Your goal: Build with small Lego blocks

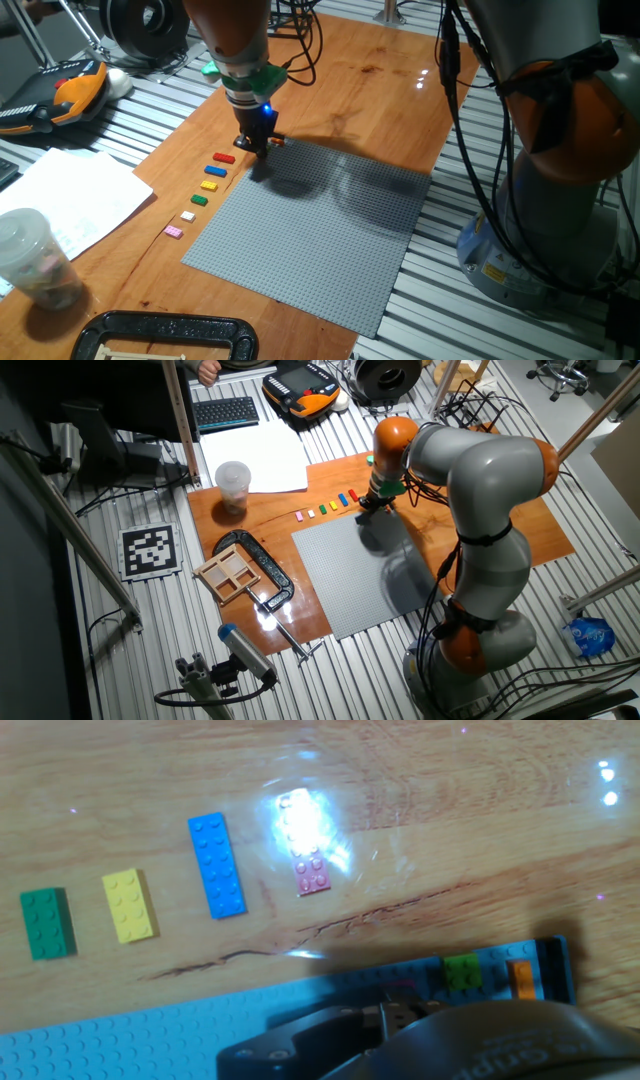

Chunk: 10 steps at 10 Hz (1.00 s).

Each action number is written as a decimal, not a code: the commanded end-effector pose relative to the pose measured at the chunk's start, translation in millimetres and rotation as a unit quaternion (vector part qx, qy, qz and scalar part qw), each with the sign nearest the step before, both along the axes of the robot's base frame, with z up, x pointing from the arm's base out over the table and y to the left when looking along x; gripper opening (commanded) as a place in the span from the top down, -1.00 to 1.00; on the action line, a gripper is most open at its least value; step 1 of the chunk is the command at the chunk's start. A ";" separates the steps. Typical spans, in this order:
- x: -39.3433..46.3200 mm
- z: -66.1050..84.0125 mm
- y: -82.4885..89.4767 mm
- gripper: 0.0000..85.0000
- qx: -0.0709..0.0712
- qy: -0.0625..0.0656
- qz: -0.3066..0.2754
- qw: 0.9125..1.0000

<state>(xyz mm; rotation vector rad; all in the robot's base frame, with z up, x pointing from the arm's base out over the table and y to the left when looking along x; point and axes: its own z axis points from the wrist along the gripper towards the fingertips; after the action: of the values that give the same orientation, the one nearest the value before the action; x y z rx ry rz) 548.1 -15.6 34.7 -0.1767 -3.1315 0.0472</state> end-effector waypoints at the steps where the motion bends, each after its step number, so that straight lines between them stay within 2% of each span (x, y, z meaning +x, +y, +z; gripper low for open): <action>1: 0.2 0.2 0.1 1.00 0.006 -0.001 -0.008 1.000; 5: 0.2 -0.8 0.4 1.00 0.003 -0.006 -0.016 1.000; 9: 0.7 -2.2 -0.8 1.00 0.008 -0.005 -0.005 1.000; 10: 0.8 -1.7 -1.3 1.00 0.005 -0.004 -0.003 1.000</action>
<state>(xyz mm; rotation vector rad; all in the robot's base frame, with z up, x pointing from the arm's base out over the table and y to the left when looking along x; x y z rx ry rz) 549.0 -16.5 33.4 -0.1864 -3.1382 0.0318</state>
